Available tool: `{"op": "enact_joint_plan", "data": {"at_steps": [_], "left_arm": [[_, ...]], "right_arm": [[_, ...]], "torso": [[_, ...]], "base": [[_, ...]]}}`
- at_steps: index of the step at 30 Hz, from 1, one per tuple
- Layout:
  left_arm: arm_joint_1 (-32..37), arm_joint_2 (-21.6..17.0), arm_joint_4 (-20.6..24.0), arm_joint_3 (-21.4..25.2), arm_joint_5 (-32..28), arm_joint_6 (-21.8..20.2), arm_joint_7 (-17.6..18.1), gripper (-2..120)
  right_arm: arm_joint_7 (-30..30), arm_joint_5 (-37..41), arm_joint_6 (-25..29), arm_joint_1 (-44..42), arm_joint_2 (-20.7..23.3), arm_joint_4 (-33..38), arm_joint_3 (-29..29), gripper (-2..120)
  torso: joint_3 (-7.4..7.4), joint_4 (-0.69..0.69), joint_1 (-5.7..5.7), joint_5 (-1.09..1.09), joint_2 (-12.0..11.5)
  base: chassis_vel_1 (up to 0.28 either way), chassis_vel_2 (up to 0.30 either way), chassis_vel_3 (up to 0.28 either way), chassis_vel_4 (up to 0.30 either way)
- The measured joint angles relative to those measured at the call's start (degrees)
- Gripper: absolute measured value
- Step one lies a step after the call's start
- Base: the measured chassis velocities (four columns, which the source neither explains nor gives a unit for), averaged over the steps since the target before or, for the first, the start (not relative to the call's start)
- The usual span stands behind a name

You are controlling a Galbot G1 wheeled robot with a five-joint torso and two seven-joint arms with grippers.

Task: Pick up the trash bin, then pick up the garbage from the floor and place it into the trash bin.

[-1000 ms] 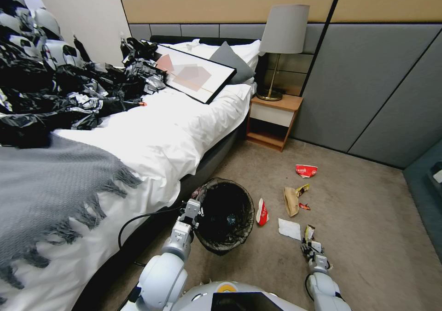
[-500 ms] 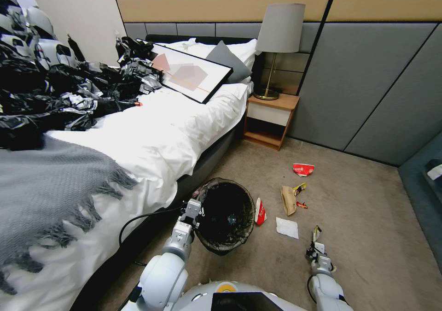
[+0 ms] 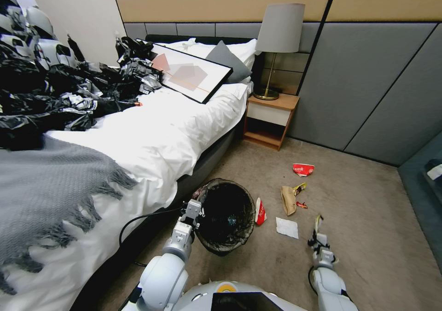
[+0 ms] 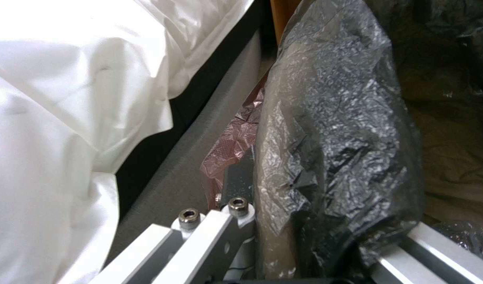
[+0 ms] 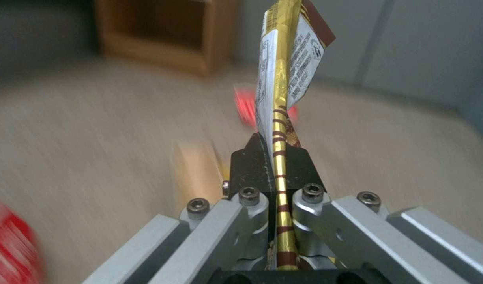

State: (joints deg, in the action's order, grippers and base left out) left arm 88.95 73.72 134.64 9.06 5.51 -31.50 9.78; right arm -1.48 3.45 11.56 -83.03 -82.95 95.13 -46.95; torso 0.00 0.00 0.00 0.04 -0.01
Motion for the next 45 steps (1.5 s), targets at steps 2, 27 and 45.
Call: {"op": "enact_joint_plan", "data": {"at_steps": [2,27,45], "left_arm": [[-0.03,0.01,0.00,-0.12,-0.27,-0.06,-0.01,1],[-0.42,1.07,-1.28,-1.66,-0.72,-0.55,-0.18,1],[-1.35,1.05,-0.90,-0.73,-1.43,-0.55,-0.29,1]], "right_arm": [[3.02,-0.20,3.02,-1.08,-0.24,6.12,1.68,0],[22.70,-1.87,15.98,-8.41,5.29,26.29,27.40,0],[23.00,-5.55,18.46,-12.19,4.01,22.72,30.59,0]], "torso": [[0.00,-0.01,0.00,-0.02,0.00],[0.00,0.01,0.00,-0.04,0.00],[0.00,0.00,-0.01,-0.04,0.00]], "base": [[0.000,0.000,0.000,0.000],[0.000,0.000,0.000,0.000],[0.000,0.000,0.000,0.000]]}}
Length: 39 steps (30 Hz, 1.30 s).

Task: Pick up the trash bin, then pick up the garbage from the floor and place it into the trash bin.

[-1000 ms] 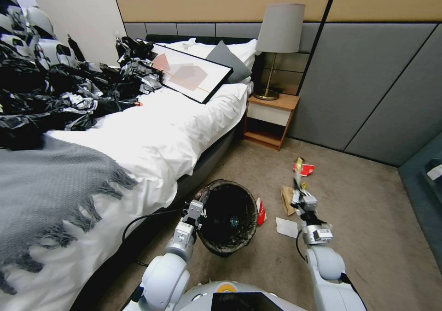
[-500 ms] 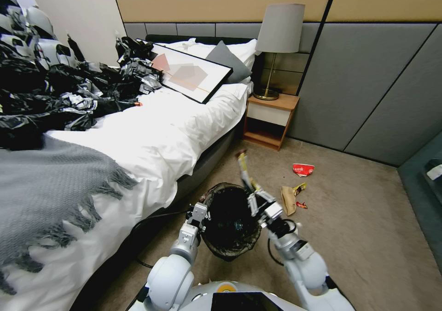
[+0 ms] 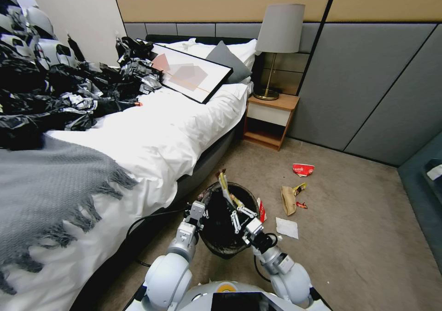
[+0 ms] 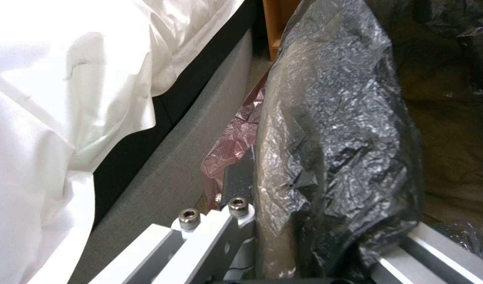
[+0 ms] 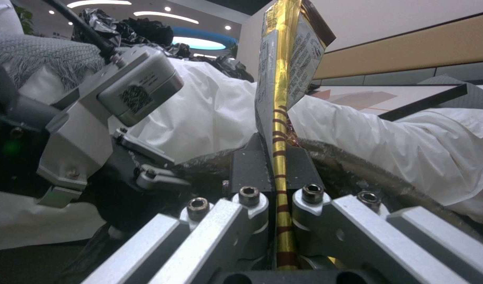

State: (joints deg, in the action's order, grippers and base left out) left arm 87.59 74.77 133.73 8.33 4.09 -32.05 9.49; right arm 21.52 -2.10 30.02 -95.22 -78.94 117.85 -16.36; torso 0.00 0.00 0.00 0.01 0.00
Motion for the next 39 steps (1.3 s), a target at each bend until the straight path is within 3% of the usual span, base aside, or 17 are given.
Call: {"op": "enact_joint_plan", "data": {"at_steps": [13,14,24,35,37,39], "left_arm": [[-0.71,-0.05,-0.09,0.27,-0.86,-0.14,-0.01,1],[-0.84,-0.05,-0.11,0.28,-0.99,-0.21,-0.01,1],[-1.00,0.01,-0.22,0.32,-1.09,-0.26,0.03,1],[-0.82,0.40,-0.19,0.26,-0.71,-0.34,0.07,1],[-0.80,0.43,-0.19,0.26,-0.69,-0.34,0.07,1],[-0.80,0.46,-0.19,0.26,-0.66,-0.34,0.07,1]], "right_arm": [[0.55,-1.00,1.31,-0.68,-0.28,-2.16,-0.50,0],[0.67,-1.05,1.43,-0.86,-0.29,-2.07,-0.62,9],[0.70,-1.01,1.55,-0.96,-0.27,-1.26,-1.40,40],[0.68,-0.64,1.66,-1.06,-0.19,0.27,-2.21,85],[0.67,-0.61,1.64,-1.04,-0.19,0.38,-2.24,85],[0.56,-0.51,1.54,-0.84,-0.20,0.70,-2.29,98]], "torso": [[0.00,0.00,0.00,0.00,0.00],[0.00,0.00,0.00,-0.01,0.00],[0.00,0.00,0.00,0.00,0.00],[0.00,0.00,0.00,-0.01,0.00],[0.00,0.00,0.00,0.00,0.00],[0.00,0.00,0.00,0.00,0.00]], "base": [[0.000,0.000,0.000,0.000],[0.000,0.000,0.000,0.000],[0.000,0.000,0.000,0.000],[0.000,0.000,0.000,0.000],[0.000,0.000,0.000,0.000],[0.000,0.000,0.000,0.000]]}}
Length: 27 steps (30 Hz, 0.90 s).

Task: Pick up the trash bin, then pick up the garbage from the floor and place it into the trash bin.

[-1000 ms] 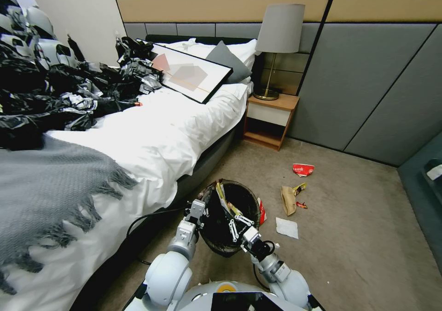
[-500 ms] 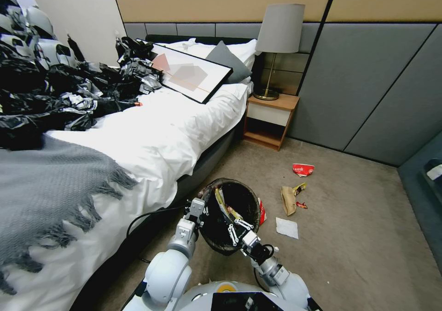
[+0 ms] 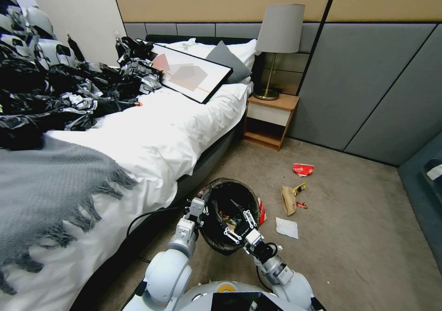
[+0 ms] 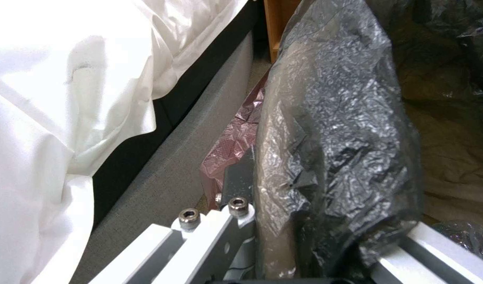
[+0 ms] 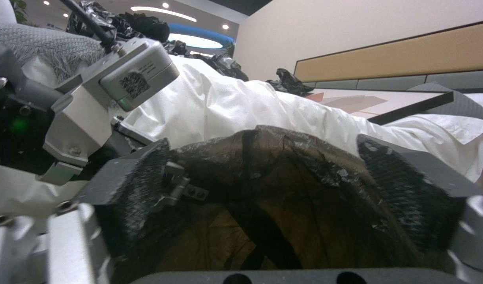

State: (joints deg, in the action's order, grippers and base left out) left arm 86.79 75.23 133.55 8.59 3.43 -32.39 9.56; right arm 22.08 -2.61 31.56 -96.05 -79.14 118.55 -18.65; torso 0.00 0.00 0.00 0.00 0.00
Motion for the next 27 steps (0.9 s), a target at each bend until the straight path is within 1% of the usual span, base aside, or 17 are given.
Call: {"op": "enact_joint_plan", "data": {"at_steps": [1,2,4,10,14,17,18,19,21,22,24,25,26,27], "left_arm": [[0.00,0.00,0.00,0.00,0.00,0.00,0.00,1],[-0.01,0.01,0.00,0.00,0.01,0.00,0.00,1],[-0.04,0.06,0.00,-0.01,0.04,0.00,0.00,1],[-0.08,0.04,0.00,-0.01,0.04,0.00,-0.02,1],[-0.14,-0.06,-0.01,0.13,0.04,0.00,-0.04,1],[-0.05,0.23,-0.40,0.17,0.25,0.12,-0.05,1],[-0.05,0.23,-0.40,0.17,0.25,0.12,-0.05,1],[0.05,0.58,-0.43,0.30,0.39,0.20,-0.07,1],[0.27,1.12,-0.43,0.70,0.51,0.25,-0.07,1],[0.27,1.12,-0.43,0.70,0.51,0.25,-0.07,1],[0.35,1.24,-0.43,1.06,0.51,0.29,-0.07,1],[0.35,1.31,-0.43,1.19,0.50,0.32,-0.07,1],[0.35,1.31,-0.43,1.19,0.50,0.32,-0.07,1],[0.34,1.46,-0.44,1.38,0.46,0.37,-0.05,1]], "right_arm": [[0.00,0.00,0.00,0.00,0.00,0.00,0.00,98],[-0.02,0.00,-0.02,0.06,0.00,0.05,-0.01,100],[-0.13,0.00,-0.16,0.18,-0.02,0.38,-0.09,107],[-0.36,0.00,-0.23,0.27,-0.09,1.17,-0.51,112],[-2.77,-0.23,-0.76,-0.04,-0.40,3.49,-1.10,114],[-10.75,-4.54,-3.90,-1.35,-1.87,8.02,-2.79,113],[-10.75,-4.54,-3.90,-1.35,-1.87,8.02,-2.79,113],[-15.39,-6.97,-5.65,-2.43,-3.08,9.98,-4.31,112],[-20.16,-8.33,-8.85,-4.85,-5.03,12.28,-6.51,109],[-20.16,-8.33,-8.85,-4.85,-5.03,12.28,-6.51,109],[-24.08,-8.09,-11.94,-7.83,-6.87,14.43,-8.25,105],[-25.03,-7.83,-12.67,-8.63,-7.58,14.96,-8.82,102],[-25.03,-7.83,-12.67,-8.63,-7.58,14.96,-8.82,102],[-26.74,-7.48,-13.83,-9.77,-8.79,15.52,-9.85,100]], "torso": [[0.00,0.00,0.00,0.00,0.00],[0.00,0.00,0.00,0.00,0.00],[0.00,0.00,0.00,0.00,0.00],[0.00,0.00,0.00,0.00,0.00],[0.00,0.00,0.00,-0.01,0.00],[0.00,0.00,0.00,0.00,0.00],[0.00,0.00,0.00,0.00,0.00],[0.00,0.00,0.00,0.00,0.00],[0.00,-0.01,0.00,-0.01,0.00],[0.00,-0.01,0.00,-0.01,0.00],[0.00,0.02,0.00,0.01,0.00],[0.00,0.01,0.00,0.00,0.00],[0.00,0.01,0.00,0.00,0.00],[0.00,0.01,0.00,0.01,0.00]], "base": [[0.000,0.000,0.000,0.000],[0.000,0.000,0.000,0.000],[0.000,0.000,0.000,0.000],[0.000,0.000,0.000,0.000],[0.000,0.000,0.000,0.000],[0.000,0.000,0.000,0.000],[0.000,0.000,0.000,0.000],[0.000,0.000,0.000,0.000],[0.000,0.000,0.000,0.000],[0.000,0.000,0.000,0.000],[0.000,0.000,0.000,0.000],[0.000,0.000,0.000,0.000],[0.000,0.000,0.000,0.000],[0.000,0.000,0.000,0.000]]}}
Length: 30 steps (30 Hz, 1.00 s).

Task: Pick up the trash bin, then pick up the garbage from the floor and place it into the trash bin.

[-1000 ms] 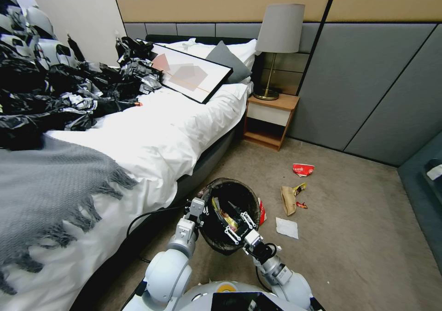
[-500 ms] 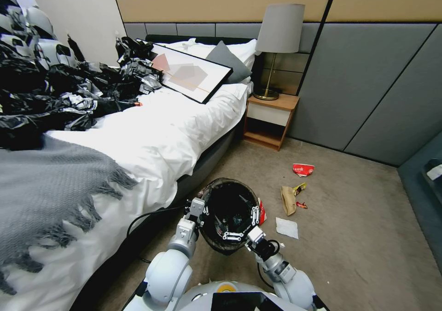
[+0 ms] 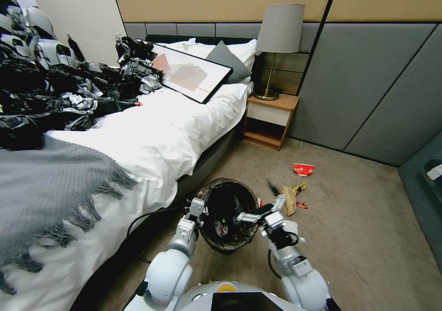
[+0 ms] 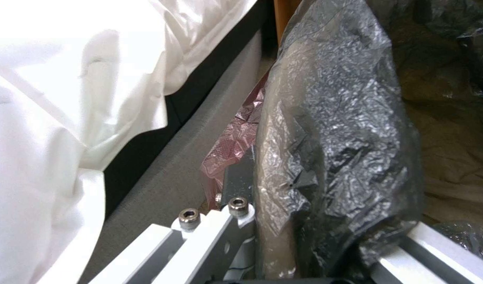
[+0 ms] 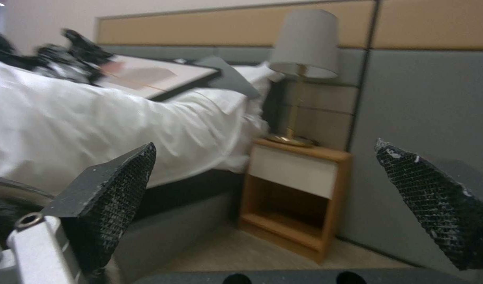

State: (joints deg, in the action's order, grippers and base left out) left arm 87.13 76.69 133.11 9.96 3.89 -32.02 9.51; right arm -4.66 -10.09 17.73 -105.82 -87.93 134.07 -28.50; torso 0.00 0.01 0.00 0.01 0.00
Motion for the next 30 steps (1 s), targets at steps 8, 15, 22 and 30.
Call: {"op": "enact_joint_plan", "data": {"at_steps": [8,15,22,30], "left_arm": [[0.75,1.26,0.41,0.65,0.45,0.22,0.12,1],[0.94,1.41,1.00,1.40,0.44,0.32,0.18,1],[1.06,1.45,1.23,1.37,0.46,0.32,0.21,1],[1.35,1.08,1.72,1.33,0.60,0.32,0.22,1]], "right_arm": [[-4.21,3.03,-3.22,-0.76,-2.58,-0.71,-2.51,100],[-5.06,3.87,-3.22,-0.80,-3.38,-1.37,-2.85,100],[-5.57,5.83,-4.60,-0.18,-2.77,-1.14,-2.87,100],[-5.71,9.64,-10.03,4.15,-0.45,-2.79,-4.16,100]], "torso": [[0.00,-0.02,0.00,-0.01,0.00],[0.00,-0.01,0.00,0.00,0.00],[0.00,-0.01,0.00,0.00,0.00],[0.00,0.00,0.00,-0.01,0.00]], "base": [[0.000,0.000,0.000,0.000],[0.000,0.000,0.000,0.000],[0.000,0.000,0.000,0.000],[0.000,0.000,0.000,0.000]]}}
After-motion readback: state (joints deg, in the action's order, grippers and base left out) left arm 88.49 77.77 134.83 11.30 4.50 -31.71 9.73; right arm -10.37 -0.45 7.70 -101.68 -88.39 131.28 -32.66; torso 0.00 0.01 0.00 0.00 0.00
